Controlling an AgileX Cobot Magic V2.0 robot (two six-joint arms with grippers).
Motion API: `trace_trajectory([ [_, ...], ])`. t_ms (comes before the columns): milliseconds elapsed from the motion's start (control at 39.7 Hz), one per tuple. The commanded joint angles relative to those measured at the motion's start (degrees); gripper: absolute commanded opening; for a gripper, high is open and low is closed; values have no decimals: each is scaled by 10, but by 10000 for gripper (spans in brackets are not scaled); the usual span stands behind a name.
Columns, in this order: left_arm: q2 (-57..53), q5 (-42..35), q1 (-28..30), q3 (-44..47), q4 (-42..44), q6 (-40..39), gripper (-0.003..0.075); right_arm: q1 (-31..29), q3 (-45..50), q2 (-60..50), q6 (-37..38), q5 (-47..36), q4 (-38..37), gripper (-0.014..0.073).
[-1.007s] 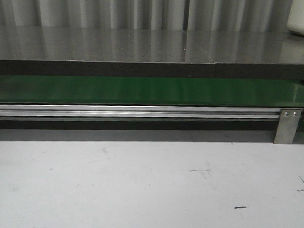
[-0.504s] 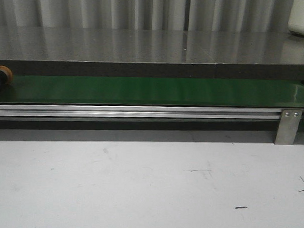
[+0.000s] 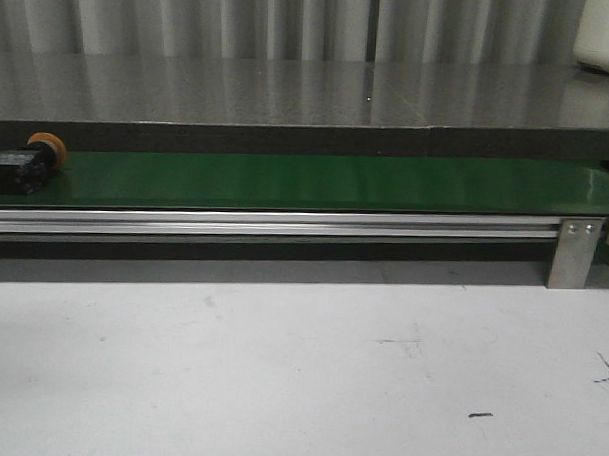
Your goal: Move button from left to right
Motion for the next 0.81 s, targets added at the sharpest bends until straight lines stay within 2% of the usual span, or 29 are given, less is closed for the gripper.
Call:
trace_trajectory([
  [0,-102,-110,-5,80,-4,-8,-21,-4,-21,6,-3,-42,-2,645],
  [101,-198,-150,-5,167,-4,-8,-21,-4,-21,6,-3,-42,-2,645],
  [302,-381,-166,-5,301,-4,-8,-21,-4,-21,6,-3,-42,-2,645],
  [478,-541,-170,-5,376,-5,-8,-21,-4,-21,6,-3,-42,-2,645],
  [554,-606,-208,-5,395,-6,-8,-21,-4,-21,6,-3,-42,-2,645],
  [655,-661,-228,-5,404,-6,-8,-21,-4,-21,6,-3,-42,-2,645],
  [781,-643,-226,-5,410,-6,-8,-21,-4,-21,7,-3,-41,-2,645],
])
